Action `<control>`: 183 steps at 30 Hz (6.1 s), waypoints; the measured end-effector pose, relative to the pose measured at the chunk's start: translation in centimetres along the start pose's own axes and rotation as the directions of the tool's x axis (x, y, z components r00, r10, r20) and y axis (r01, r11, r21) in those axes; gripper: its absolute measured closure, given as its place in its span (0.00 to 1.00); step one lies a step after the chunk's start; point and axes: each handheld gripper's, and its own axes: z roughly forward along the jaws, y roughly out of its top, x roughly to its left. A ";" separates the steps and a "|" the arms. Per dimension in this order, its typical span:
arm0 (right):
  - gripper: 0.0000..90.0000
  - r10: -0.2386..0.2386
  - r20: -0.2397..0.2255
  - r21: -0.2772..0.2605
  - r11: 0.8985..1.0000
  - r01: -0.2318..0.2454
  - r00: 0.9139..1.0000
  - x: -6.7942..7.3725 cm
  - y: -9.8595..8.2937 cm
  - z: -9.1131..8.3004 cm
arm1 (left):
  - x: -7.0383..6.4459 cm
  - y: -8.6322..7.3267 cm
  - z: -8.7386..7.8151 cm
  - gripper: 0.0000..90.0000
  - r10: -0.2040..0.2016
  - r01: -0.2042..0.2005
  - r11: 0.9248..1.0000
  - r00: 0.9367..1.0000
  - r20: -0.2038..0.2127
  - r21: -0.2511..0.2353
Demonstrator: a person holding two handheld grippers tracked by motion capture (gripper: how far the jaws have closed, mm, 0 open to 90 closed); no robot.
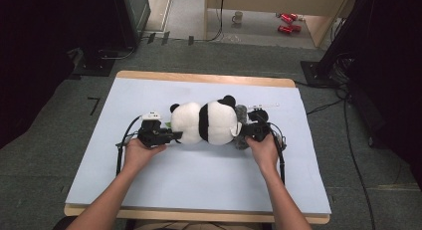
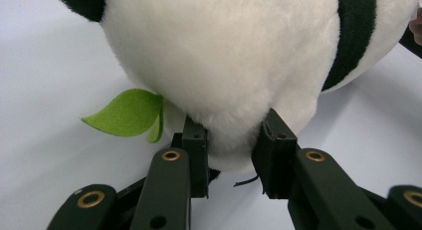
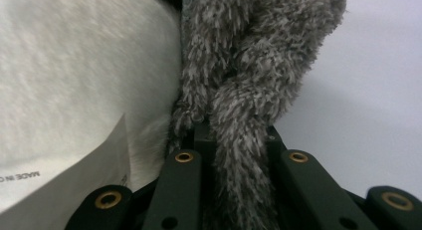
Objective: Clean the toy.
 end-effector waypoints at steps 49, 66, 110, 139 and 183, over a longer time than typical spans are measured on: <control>0.87 -0.251 -0.042 -0.118 0.962 0.245 0.967 6.6 1.9 -5.7 | 1.5 0.4 0.0 0.71 -0.024 0.024 0.999 1.000 0.017 -0.032; 0.86 -0.202 -0.040 -0.168 0.967 0.192 0.979 4.5 3.6 -4.3 | 1.4 -1.0 -0.3 0.43 0.087 -0.086 0.993 0.996 0.002 -0.077; 0.86 -0.221 -0.194 -0.166 0.968 0.190 0.956 10.7 4.1 -5.2 | -2.1 -0.8 -0.1 0.85 0.027 -0.020 0.996 0.996 0.080 -0.082; 0.88 -0.196 -0.112 -0.084 0.979 0.188 0.974 8.1 2.3 -1.9 | -1.4 -0.6 0.7 0.83 0.035 -0.033 0.999 0.998 0.048 -0.034; 0.88 -0.171 -0.176 -0.151 0.978 0.145 0.969 8.6 2.8 -4.0 | -1.9 -0.5 0.9 0.80 0.011 -0.011 1.000 0.999 0.045 -0.012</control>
